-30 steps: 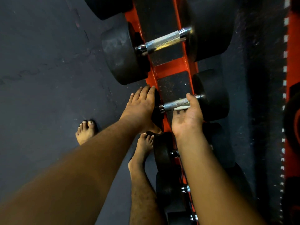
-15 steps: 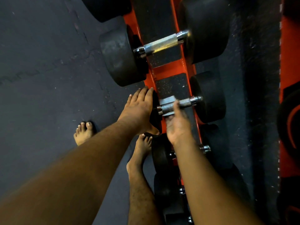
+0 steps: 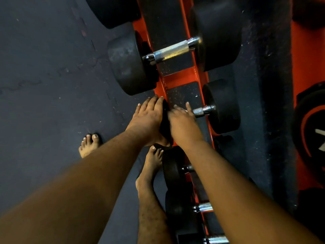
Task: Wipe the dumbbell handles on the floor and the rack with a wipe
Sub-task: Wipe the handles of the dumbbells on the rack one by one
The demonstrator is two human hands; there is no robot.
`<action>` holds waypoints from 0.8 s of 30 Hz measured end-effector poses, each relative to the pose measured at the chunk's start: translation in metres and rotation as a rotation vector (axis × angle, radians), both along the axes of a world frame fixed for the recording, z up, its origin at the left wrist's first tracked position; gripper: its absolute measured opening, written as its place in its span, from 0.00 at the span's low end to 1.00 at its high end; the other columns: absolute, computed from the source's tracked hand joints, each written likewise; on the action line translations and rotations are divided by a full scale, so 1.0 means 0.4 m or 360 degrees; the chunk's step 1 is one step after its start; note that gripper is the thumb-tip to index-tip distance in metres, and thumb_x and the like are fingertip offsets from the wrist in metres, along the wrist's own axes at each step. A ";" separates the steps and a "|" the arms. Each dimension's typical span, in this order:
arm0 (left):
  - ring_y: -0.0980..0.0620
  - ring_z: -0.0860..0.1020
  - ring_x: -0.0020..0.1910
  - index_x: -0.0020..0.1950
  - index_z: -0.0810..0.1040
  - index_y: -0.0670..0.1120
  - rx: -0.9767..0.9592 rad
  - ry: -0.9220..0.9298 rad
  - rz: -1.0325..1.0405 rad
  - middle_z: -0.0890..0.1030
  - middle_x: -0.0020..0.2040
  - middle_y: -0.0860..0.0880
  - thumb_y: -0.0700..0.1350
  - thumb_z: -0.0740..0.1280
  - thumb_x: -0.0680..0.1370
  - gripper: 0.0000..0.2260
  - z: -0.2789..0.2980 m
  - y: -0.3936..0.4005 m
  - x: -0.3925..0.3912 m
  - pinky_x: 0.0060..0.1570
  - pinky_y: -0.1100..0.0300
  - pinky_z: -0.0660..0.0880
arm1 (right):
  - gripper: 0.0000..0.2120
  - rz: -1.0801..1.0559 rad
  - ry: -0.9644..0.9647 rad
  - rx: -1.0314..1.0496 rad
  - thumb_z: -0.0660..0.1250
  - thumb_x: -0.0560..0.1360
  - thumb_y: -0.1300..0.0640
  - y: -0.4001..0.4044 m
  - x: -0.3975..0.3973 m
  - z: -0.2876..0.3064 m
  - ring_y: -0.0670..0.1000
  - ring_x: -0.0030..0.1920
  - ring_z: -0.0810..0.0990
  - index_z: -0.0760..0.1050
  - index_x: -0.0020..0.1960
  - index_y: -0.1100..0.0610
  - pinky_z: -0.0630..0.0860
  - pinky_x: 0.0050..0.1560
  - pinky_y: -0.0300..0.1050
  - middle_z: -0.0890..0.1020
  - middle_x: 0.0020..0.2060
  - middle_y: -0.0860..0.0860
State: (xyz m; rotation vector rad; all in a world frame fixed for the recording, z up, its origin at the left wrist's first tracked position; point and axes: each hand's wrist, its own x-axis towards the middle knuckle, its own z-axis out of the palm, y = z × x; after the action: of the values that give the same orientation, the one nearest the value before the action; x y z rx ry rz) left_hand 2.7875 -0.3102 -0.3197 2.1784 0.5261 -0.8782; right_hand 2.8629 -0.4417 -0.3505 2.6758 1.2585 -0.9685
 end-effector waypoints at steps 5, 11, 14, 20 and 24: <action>0.44 0.45 0.82 0.83 0.42 0.46 -0.0011 -0.0013 0.0026 0.48 0.83 0.45 0.63 0.84 0.54 0.71 0.004 0.002 -0.002 0.80 0.43 0.45 | 0.26 0.0146 -0.0049 0.0259 0.62 0.78 0.61 -0.103 -0.053 0.012 0.53 0.77 0.64 0.69 0.75 0.58 0.54 0.80 0.56 0.72 0.74 0.53; 0.43 0.46 0.82 0.83 0.43 0.46 -0.0007 -0.0020 0.0020 0.49 0.83 0.44 0.63 0.84 0.54 0.71 0.000 0.001 -0.006 0.80 0.42 0.45 | 0.17 -0.1860 0.0247 0.0570 0.60 0.81 0.64 -0.156 -0.146 0.020 0.56 0.62 0.80 0.79 0.67 0.55 0.76 0.61 0.47 0.83 0.59 0.55; 0.43 0.46 0.82 0.83 0.42 0.46 -0.0006 -0.0024 0.0018 0.48 0.83 0.45 0.62 0.85 0.55 0.71 0.001 0.000 -0.007 0.80 0.42 0.44 | 0.14 -0.3401 0.0830 0.1156 0.60 0.82 0.66 -0.114 -0.065 0.010 0.60 0.61 0.80 0.75 0.65 0.61 0.77 0.61 0.53 0.82 0.55 0.59; 0.44 0.46 0.82 0.83 0.43 0.47 0.0013 -0.0035 0.0015 0.49 0.83 0.45 0.64 0.84 0.53 0.71 -0.005 0.002 -0.005 0.80 0.41 0.46 | 0.13 -0.3374 0.1576 0.1278 0.61 0.81 0.59 -0.005 -0.043 0.031 0.54 0.53 0.82 0.76 0.62 0.60 0.77 0.56 0.46 0.82 0.56 0.59; 0.44 0.46 0.82 0.83 0.43 0.47 0.0005 -0.0038 0.0026 0.49 0.83 0.45 0.63 0.84 0.53 0.71 -0.007 0.005 -0.009 0.80 0.42 0.45 | 0.09 -0.3372 0.1555 0.1522 0.61 0.82 0.57 -0.019 0.005 0.031 0.55 0.51 0.82 0.79 0.53 0.59 0.76 0.62 0.50 0.84 0.48 0.57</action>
State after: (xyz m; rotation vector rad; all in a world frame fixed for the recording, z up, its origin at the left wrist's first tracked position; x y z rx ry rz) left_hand 2.7837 -0.3084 -0.3227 2.1815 0.5333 -0.8425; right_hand 2.8650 -0.4491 -0.3381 -1.0595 0.9936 0.6187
